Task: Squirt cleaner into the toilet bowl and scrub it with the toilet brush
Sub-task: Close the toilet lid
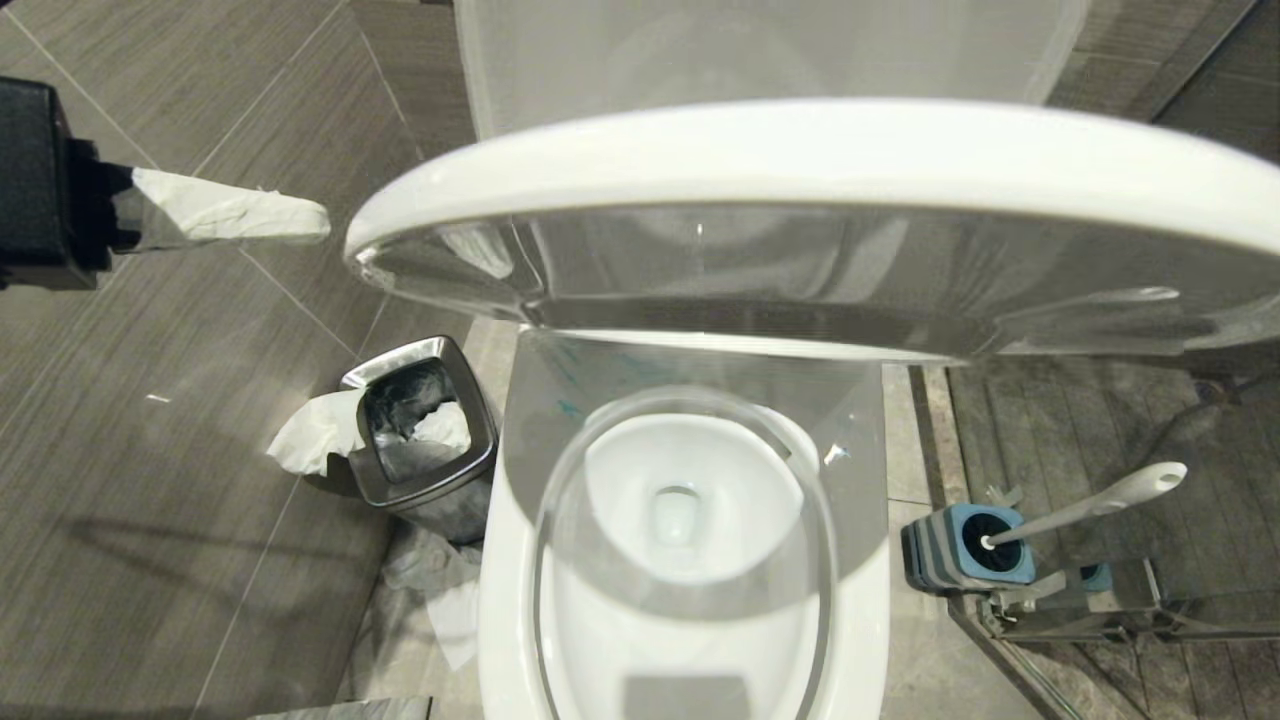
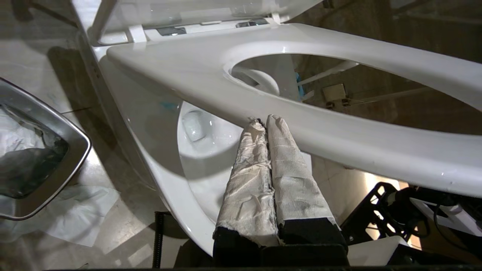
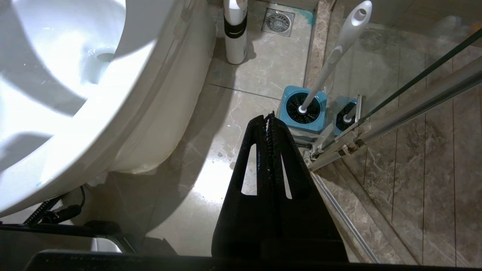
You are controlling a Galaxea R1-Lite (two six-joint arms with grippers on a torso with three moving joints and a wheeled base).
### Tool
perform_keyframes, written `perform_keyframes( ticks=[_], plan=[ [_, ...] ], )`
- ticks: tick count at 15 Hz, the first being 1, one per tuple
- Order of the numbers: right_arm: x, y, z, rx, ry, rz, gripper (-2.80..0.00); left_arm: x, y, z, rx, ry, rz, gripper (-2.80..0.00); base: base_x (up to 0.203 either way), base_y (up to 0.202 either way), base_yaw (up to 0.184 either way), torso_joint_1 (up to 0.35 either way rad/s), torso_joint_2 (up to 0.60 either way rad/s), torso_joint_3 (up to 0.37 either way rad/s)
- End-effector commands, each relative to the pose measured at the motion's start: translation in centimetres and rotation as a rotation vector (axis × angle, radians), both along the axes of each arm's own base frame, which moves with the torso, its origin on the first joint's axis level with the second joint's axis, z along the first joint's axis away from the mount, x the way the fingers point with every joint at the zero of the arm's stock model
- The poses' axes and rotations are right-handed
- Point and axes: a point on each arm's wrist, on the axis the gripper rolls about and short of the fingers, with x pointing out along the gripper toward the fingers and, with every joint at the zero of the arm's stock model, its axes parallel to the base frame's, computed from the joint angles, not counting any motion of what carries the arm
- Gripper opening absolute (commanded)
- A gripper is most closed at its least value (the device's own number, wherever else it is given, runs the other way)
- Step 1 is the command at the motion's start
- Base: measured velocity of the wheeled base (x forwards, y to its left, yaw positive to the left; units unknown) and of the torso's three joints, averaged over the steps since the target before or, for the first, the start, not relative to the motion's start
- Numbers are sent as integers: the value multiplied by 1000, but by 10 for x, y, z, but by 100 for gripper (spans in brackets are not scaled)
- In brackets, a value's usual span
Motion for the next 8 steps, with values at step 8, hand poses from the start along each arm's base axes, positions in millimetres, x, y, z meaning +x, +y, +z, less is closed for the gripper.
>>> perform_keyframes(
  ticks=[8],
  plan=[
    [0, 0, 0, 0, 1, 1, -280, -5, 2, 1, 0, 8, 0, -280, 0, 0, 0, 0, 0, 0]
  ],
)
